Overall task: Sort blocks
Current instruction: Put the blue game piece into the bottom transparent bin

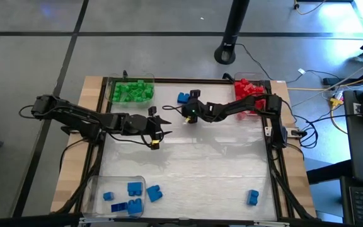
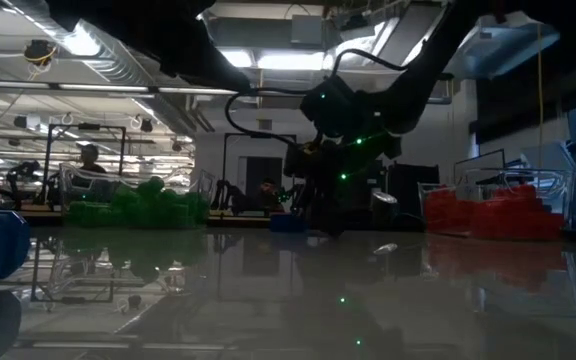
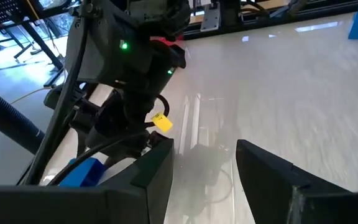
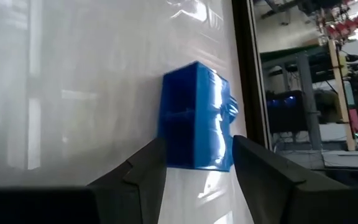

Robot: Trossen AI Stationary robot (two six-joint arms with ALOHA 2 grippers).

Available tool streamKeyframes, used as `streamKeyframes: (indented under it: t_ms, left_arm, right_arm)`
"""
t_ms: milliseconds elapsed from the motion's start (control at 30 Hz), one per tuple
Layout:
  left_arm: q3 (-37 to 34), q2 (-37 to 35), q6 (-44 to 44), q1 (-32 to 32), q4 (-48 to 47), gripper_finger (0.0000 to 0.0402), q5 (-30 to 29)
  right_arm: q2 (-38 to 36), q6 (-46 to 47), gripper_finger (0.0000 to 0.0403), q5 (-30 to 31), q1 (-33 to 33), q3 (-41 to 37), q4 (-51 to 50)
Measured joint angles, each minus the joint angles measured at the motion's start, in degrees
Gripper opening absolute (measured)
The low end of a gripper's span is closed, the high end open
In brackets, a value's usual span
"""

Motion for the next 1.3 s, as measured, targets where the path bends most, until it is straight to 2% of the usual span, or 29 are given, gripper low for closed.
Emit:
streamKeyframes:
  t_ms: [167,300,467,633,800,1100,1300]
  left_arm:
    - [0.0,0.0,0.0,0.0,0.8,0.0164,0.0]
    - [0.0,0.0,-0.1,0.0,1.0,0.0164,0.0]
    - [0.0,0.0,-0.3,0.0,1.0,0.0164,0.0]
    - [0.0,0.0,-0.3,0.0,1.0,0.0164,0.0]
    - [0.0,0.0,-0.3,0.0,1.0,0.0164,0.0]
    - [0.0,0.0,0.2,0.0,0.9,0.0164,0.0]
    - [0.0,0.0,0.2,0.0,0.8,0.0164,0.0]
  right_arm:
    - [0.1,-0.3,0.0182,0.9,-0.6,-0.1,2.1]
    - [0.2,-0.9,0.0162,0.6,-1.8,-0.1,2.5]
    - [0.2,-0.8,0.0115,0.0,-3.4,-0.1,1.7]
    - [0.2,-1.1,0.0058,-4.7,-5.1,-0.1,1.7]
    - [0.1,-1.2,0.0012,-6.6,-6.8,0.0,1.6]
    - [0.0,-2.5,0.0002,-7.8,-7.2,0.0,1.4]
    - [-0.8,-3.5,0.0001,-8.6,-4.9,-0.1,0.7]
